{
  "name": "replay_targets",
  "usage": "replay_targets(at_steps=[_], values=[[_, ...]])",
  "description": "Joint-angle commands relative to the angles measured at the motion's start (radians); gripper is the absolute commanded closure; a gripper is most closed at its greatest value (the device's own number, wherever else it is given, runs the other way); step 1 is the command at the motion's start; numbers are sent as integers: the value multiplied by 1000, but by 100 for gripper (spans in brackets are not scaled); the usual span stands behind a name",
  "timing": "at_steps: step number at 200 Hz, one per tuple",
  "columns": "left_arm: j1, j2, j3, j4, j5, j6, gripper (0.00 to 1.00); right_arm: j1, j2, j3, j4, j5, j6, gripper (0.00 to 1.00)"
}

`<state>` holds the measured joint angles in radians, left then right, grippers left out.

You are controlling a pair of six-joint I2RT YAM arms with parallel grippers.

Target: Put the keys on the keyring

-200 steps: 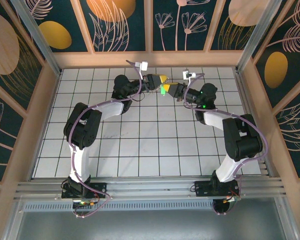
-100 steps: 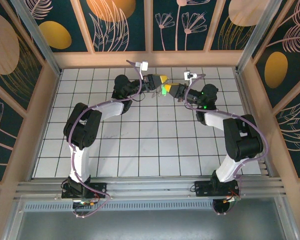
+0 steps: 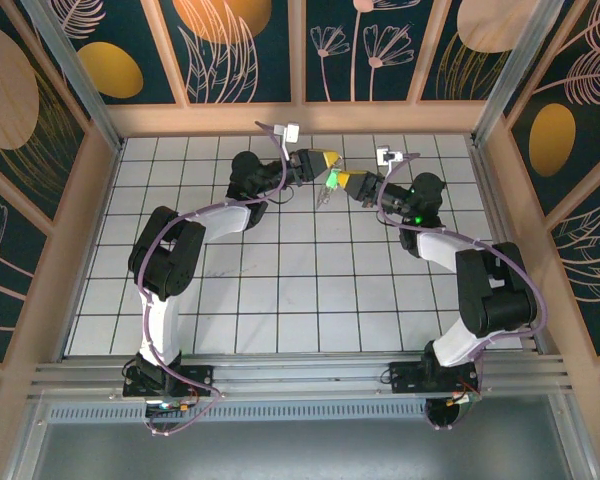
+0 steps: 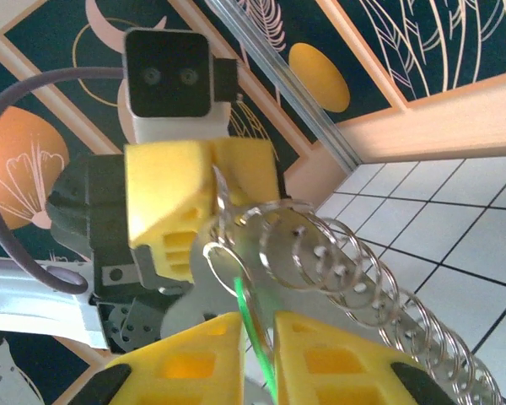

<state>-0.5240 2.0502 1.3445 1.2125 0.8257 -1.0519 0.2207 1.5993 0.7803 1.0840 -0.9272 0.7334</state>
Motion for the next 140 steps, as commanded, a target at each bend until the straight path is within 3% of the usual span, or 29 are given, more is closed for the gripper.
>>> replay_targets(at_steps=[1, 77, 140], values=[[-1, -54, 20, 105, -14, -10, 100, -16, -33, -20, -43, 3, -23, 81], [0, -60, 23, 110, -13, -11, 100, -69, -165, -57, -169, 24, -91, 72], [-1, -60, 18, 117, -2, -17, 100, -73, -173, -10, -86, 98, 11, 67]])
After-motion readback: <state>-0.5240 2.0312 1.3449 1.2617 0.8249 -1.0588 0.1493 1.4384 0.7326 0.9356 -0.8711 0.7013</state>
